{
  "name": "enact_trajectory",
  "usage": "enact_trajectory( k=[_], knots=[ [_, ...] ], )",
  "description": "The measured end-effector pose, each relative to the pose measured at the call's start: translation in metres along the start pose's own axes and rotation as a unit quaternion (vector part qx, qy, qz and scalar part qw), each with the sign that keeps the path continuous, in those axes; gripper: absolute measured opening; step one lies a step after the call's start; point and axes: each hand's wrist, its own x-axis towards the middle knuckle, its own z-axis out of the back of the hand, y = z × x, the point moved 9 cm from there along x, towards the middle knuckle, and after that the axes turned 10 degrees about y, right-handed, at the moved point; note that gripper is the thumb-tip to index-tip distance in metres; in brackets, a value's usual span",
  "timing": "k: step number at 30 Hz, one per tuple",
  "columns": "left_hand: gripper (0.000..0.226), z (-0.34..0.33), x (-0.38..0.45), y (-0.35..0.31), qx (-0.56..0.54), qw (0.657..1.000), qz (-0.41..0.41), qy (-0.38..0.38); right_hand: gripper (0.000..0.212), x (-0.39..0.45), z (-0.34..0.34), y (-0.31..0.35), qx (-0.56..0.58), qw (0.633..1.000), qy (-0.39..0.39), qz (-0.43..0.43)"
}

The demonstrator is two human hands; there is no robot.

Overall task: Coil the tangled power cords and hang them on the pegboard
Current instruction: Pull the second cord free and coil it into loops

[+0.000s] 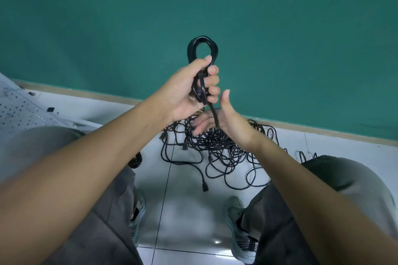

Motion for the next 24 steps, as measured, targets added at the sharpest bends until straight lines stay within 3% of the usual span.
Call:
enact_trajectory(
  k=[4, 8, 10, 14, 19, 24],
  knots=[
    [0.039, 0.012, -0.024, -0.011, -0.015, 0.999, -0.024, -0.038, 0.095, -0.025, -0.004, -0.002, -0.068, 0.997, -0.032, -0.013],
    [0.038, 0.019, -0.046, -0.012, -0.034, 0.997, -0.039, -0.058, 0.026, -0.042, -0.013, -0.005, -0.246, 0.967, -0.060, 0.001],
    [0.038, 0.019, -0.056, -0.006, -0.034, 0.997, -0.038, -0.063, 0.009, -0.045, -0.019, -0.017, -0.289, 0.956, -0.052, -0.013],
    [0.039, 0.021, -0.074, 0.006, -0.040, 0.994, -0.049, -0.084, 0.009, -0.052, -0.019, -0.032, -0.295, 0.951, -0.074, -0.053],
    [0.042, 0.048, -0.086, 0.006, -0.064, 0.976, -0.081, -0.191, 0.017, -0.076, -0.001, -0.030, -0.201, 0.960, -0.189, -0.041],
    [0.039, 0.071, -0.084, 0.023, 0.088, 0.958, -0.022, -0.271, 0.019, -0.097, 0.010, -0.009, -0.081, 0.965, -0.250, 0.021]
  ],
)
